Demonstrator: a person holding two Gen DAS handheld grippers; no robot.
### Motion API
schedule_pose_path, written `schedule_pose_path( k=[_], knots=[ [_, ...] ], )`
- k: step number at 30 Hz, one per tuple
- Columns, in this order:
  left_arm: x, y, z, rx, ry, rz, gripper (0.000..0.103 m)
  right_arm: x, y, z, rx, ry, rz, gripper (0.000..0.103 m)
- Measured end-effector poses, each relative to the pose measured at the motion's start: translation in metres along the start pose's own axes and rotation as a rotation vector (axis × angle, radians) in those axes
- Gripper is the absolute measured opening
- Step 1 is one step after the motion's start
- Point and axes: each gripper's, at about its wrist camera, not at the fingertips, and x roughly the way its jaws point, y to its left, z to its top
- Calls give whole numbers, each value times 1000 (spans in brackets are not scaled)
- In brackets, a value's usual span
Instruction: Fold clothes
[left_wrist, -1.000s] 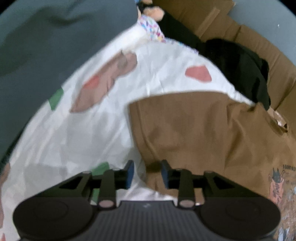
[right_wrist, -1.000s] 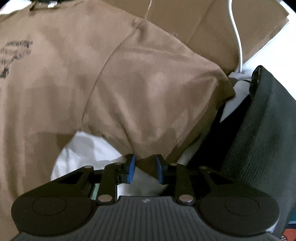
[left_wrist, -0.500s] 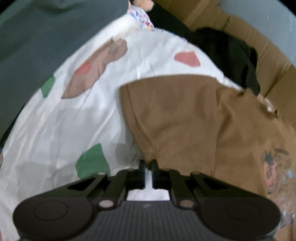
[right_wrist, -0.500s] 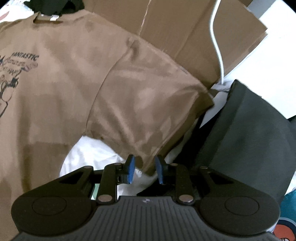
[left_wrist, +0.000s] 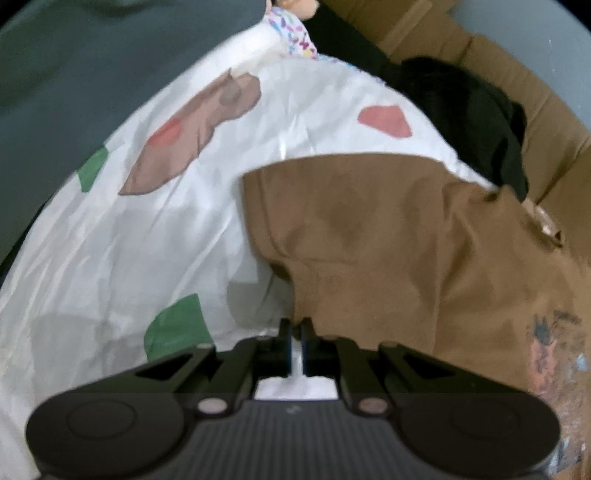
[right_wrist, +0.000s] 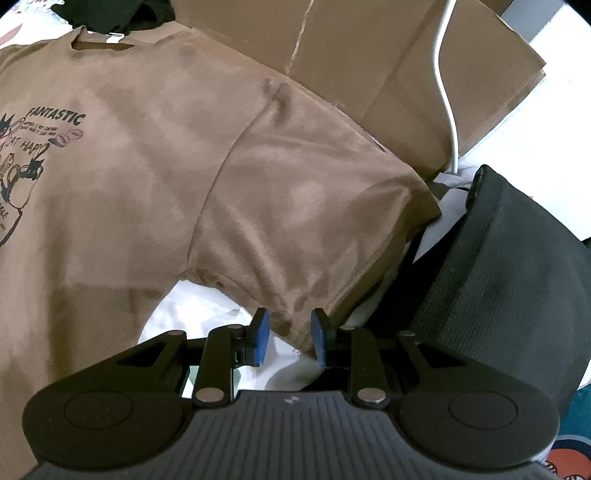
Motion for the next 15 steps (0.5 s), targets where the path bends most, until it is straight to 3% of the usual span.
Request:
schedule_pose_path(
  k=[2,9,15],
  knots=[
    [4,-2,2,1,-28,-33,5,3,-2,-1,15,10,3,28],
    [26,-2,0,-14,-17,-13,14,3,1,-3,-5,15,6,28],
    [10,-5,4,-21,-100,-72,22,4,-4,-6,9,20,3,29]
  ],
)
